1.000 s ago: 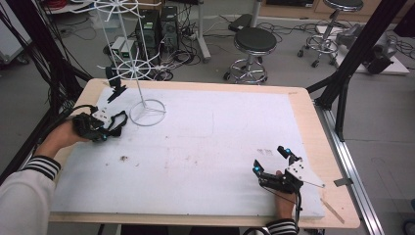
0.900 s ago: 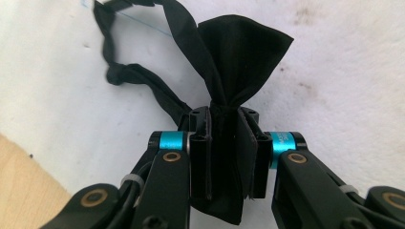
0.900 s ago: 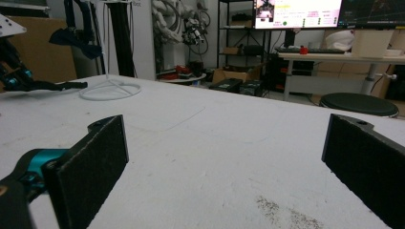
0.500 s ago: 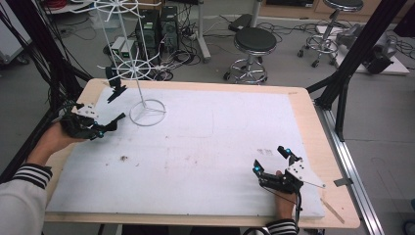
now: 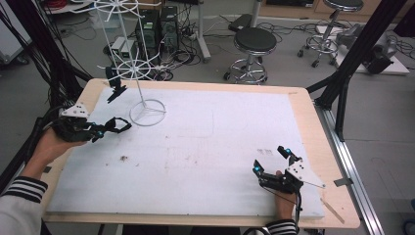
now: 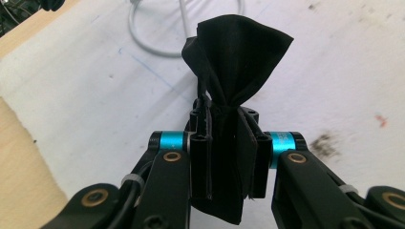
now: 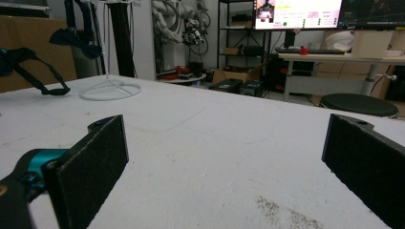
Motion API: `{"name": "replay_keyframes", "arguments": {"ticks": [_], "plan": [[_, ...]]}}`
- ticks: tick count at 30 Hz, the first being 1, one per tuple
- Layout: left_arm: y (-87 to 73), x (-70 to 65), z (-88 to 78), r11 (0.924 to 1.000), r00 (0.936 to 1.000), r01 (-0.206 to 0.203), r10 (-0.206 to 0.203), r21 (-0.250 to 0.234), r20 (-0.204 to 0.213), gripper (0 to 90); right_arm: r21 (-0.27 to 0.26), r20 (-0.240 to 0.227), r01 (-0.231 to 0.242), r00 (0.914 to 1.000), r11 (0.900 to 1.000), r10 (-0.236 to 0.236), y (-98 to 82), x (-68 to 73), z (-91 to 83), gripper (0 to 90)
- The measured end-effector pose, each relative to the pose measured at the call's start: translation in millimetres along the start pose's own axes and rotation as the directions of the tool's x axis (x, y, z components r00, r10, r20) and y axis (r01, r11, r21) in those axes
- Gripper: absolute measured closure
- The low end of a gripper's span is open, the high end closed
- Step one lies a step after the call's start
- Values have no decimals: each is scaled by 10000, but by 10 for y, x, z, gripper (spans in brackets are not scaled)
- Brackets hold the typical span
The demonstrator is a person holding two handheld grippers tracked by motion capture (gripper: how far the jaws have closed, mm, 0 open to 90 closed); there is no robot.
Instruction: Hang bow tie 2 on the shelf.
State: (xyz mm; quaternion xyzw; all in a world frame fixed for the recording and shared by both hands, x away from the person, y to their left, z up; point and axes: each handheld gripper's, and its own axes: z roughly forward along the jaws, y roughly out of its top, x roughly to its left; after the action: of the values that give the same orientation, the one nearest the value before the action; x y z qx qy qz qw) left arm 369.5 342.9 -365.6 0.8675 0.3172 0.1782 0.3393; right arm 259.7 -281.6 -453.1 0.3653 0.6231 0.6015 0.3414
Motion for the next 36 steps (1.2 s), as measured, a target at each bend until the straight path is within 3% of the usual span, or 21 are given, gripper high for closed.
{"name": "replay_keyframes", "arguments": {"ticks": [3, 6, 10, 15, 19, 24, 25, 27, 29, 33, 36], "plan": [[-2, -54, -34, 9991, 9996, 214, -220, -366, -151, 765, 1, -1, -3, 10000, 10000, 3, 0, 1, 1, 11], [2, -101, -66, 9956, 9983, 570, -574, -746, -36, 765, -5, -8, 5, 10000, 10000, -5, 1, -1, 2, 11], [17, -163, -115, 9853, 9936, 1130, -1124, -1278, 121, 765, 0, -8, 5, 10000, 10000, -5, 1, -1, 2, 11], [43, -228, -191, 9686, 9858, 1659, -1678, -1852, 52, 765, 47, -4, -73, 10000, 10000, 73, 0, 10, -2, 11], [82, -268, -262, 9468, 9775, 2073, -2104, -2460, 139, 765, 5, -2, 2, 10000, 10000, -2, 0, 1, 1, 11], [126, -313, -337, 9213, 9705, 2361, -2393, -3090, 282, 764, 44, -11, -55, 10000, 10000, 55, 0, 6, -1, 11], [129, -314, -351, 9207, 9715, 2317, -2357, -3139, 257, 764, 42, -11, -25, 10000, 10000, 25, 0, 5, -1, 11], [133, -323, -369, 9122, 9686, 2405, -2477, -3318, 211, 764, 49, 11, -8, 10000, 10000, 8, 0, 9, -1, 11], [132, -317, -386, 9009, 9664, 2516, -2534, -3536, 420, 764, 60, -8, -27, 10000, 10000, 27, 1, 7, -1, 11], [140, -324, -419, 8902, 9641, 2542, -2643, -3780, 259, 764, 45, 4, 3, 10000, 10000, -3, -1, 9, -4, 11], [153, -348, -430, 8895, 9646, 2464, -2634, -3848, 89, 764, 46, 6, -6, 10000, 10000, 6, -1, 12, -7, 11]]}}
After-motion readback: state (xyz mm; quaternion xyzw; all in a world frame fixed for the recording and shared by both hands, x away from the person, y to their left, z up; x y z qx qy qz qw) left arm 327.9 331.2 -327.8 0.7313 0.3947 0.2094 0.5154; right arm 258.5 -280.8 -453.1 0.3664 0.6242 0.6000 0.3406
